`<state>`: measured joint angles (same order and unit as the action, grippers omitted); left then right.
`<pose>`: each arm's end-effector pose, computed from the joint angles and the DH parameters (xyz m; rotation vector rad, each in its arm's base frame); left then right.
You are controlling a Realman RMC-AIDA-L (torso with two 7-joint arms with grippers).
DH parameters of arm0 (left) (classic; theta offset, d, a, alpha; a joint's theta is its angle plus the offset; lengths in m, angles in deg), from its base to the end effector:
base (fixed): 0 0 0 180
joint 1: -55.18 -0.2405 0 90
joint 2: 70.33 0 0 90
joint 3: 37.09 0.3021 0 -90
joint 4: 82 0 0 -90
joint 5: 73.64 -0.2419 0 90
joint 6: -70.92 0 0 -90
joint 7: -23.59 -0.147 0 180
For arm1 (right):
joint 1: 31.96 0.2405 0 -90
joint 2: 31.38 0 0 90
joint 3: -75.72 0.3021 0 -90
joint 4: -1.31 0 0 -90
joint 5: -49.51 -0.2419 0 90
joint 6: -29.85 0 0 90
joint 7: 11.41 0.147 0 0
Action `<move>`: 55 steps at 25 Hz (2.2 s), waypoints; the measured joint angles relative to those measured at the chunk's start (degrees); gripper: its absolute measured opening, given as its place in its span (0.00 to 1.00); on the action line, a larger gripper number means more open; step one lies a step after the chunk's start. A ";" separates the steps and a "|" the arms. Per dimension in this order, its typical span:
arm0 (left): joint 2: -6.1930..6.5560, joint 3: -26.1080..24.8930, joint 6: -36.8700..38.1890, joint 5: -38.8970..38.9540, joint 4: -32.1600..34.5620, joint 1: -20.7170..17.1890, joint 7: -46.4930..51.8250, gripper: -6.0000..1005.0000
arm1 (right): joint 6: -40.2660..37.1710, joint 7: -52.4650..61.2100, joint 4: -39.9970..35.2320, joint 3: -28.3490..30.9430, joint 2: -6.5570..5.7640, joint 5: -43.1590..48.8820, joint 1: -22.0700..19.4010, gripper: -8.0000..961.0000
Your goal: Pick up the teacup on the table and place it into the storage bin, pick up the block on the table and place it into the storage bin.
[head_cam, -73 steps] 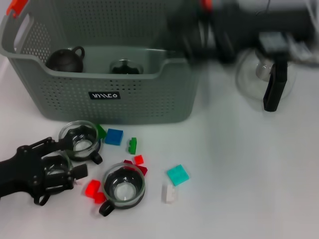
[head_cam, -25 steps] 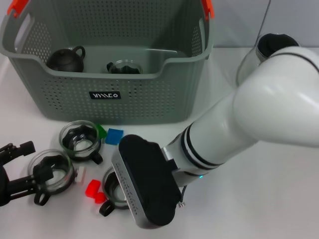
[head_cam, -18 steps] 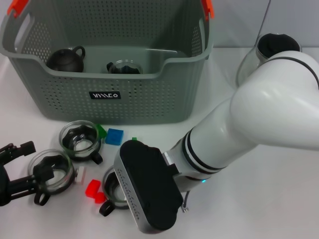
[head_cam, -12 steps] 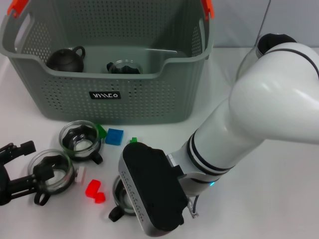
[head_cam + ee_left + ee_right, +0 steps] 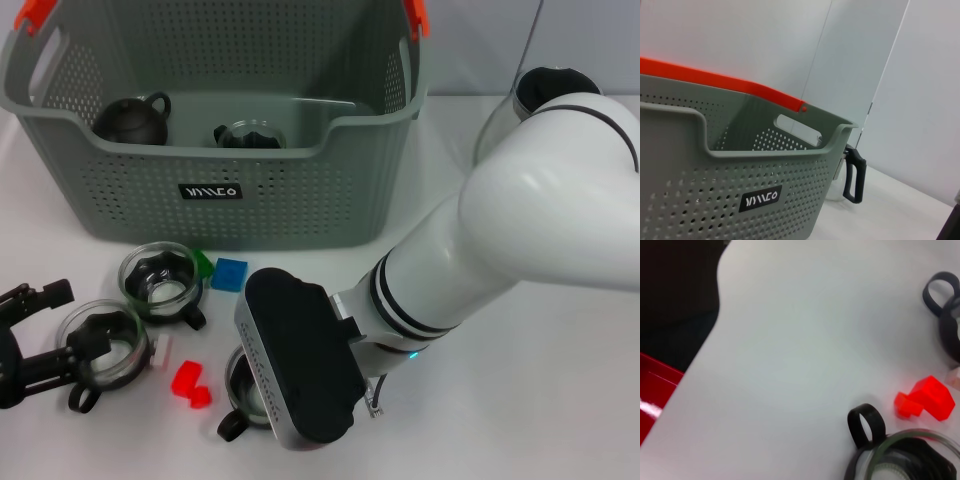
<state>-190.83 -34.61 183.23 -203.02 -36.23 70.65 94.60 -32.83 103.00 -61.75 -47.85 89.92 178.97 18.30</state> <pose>-0.4147 0.2270 0.0490 -2.3869 -0.8034 -0.8509 0.1006 0.3443 -0.2120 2.9579 0.7195 0.5743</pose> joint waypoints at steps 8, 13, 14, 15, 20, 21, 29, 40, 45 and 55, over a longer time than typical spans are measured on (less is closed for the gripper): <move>-0.01 -0.03 -0.19 0.00 -0.24 -0.30 0.00 0.91 | 0.23 2.26 -0.59 0.24 -0.13 -0.31 0.11 0.47; -0.07 -0.03 -0.19 0.00 -0.41 -0.21 0.00 0.91 | -1.35 2.78 -0.79 0.41 -0.19 -0.32 0.15 0.39; -0.07 -0.03 -0.19 0.00 -0.46 -0.22 0.00 0.91 | -1.84 2.81 -0.79 0.48 -0.19 -0.35 0.15 0.35; -0.08 -0.03 -0.19 0.00 -0.49 -0.22 0.00 0.91 | -2.23 2.83 -0.83 0.57 -0.19 -0.38 0.14 0.31; -0.09 -0.03 -0.18 0.00 -0.50 -0.25 0.00 0.91 | -4.07 2.89 -1.83 2.12 -0.23 -0.75 -0.08 0.14; -0.12 -0.03 -0.18 0.00 -0.50 -0.28 0.00 0.91 | -4.44 2.92 -2.57 2.67 -0.28 -0.78 -0.34 0.10; -0.18 -0.12 -0.16 0.00 -0.51 -0.70 0.00 0.91 | -13.50 2.06 -18.91 20.39 -0.88 -1.60 -9.06 0.07; -0.10 -0.21 -0.94 0.06 -1.21 0.70 0.00 0.91 | -7.01 10.25 -23.89 41.94 -0.88 -20.95 -10.57 0.07; -0.04 -0.13 -1.01 0.09 -1.52 1.50 0.00 0.91 | 1.02 23.79 -16.47 42.97 -0.87 -8.26 0.87 0.07; -0.27 -0.12 -2.54 0.00 -2.17 1.06 0.26 0.91 | 19.52 27.21 26.54 46.16 -0.82 5.58 25.69 0.07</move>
<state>-191.10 -34.72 180.69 -203.02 -38.40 71.71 94.86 -13.31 130.21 -35.22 -1.69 89.10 184.55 43.99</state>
